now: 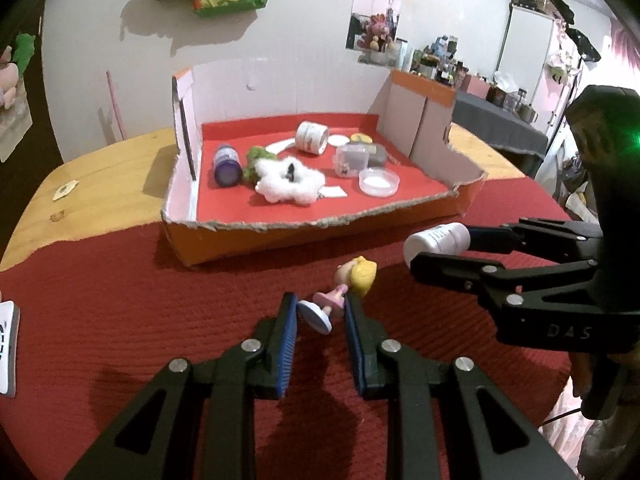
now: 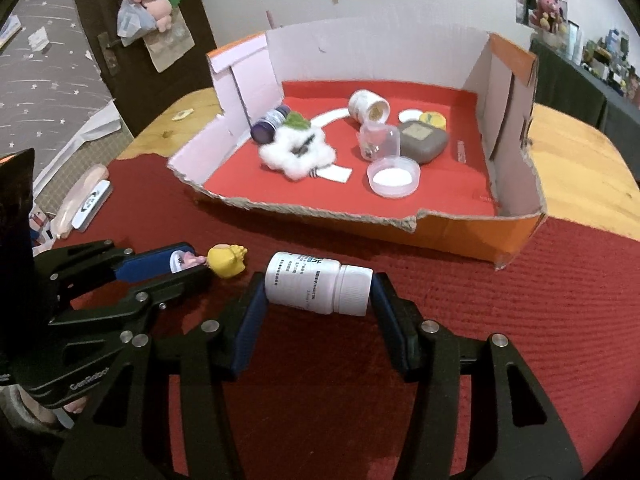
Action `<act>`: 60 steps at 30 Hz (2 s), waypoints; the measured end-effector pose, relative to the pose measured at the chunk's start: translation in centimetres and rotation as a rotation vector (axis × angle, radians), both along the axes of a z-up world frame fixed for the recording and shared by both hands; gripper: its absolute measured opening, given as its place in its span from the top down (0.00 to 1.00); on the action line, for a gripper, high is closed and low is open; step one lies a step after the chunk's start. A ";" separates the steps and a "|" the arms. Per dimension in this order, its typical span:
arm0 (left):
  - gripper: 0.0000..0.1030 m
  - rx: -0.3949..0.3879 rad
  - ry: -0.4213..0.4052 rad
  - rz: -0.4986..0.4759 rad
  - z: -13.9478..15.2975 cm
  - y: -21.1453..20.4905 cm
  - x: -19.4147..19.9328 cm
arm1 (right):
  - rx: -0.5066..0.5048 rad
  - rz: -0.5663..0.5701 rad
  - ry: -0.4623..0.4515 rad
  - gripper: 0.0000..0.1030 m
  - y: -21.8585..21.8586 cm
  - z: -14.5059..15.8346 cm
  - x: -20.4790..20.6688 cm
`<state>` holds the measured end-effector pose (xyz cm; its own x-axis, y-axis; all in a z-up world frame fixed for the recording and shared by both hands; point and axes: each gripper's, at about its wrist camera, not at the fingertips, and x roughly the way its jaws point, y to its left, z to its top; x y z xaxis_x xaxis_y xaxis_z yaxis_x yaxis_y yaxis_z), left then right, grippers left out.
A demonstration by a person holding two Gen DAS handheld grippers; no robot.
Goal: Organize objects
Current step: 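Carry the pink doll with left gripper while right gripper carries the pill bottle into the box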
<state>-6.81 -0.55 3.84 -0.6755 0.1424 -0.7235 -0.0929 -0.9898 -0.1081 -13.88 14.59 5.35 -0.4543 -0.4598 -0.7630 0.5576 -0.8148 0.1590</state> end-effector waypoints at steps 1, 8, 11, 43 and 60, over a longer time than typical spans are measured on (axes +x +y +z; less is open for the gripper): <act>0.76 0.004 0.009 0.001 0.3 0.0 0.1 | -0.004 0.002 0.008 0.50 0.0 0.4 0.1; 0.76 0.015 0.057 0.004 2.0 0.1 0.6 | -0.025 0.007 0.036 0.50 0.2 1.8 0.5; 0.76 0.012 0.059 0.005 2.1 0.2 0.5 | -0.024 0.009 0.026 0.50 0.2 1.4 0.5; 0.76 0.021 0.012 -0.003 3.7 -1.1 -6.5 | -0.049 0.045 -0.034 0.50 -0.3 2.8 -5.1; 0.76 0.021 -0.119 -0.067 1.3 -1.3 -9.9 | -0.019 0.092 -0.192 0.50 -1.7 0.1 -9.0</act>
<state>-16.74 -1.85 5.09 -0.5734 0.2000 -0.7945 -0.1437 -0.9793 -0.1427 -22.91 12.93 5.45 -0.2567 -0.5081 -0.8222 0.5874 -0.7575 0.2848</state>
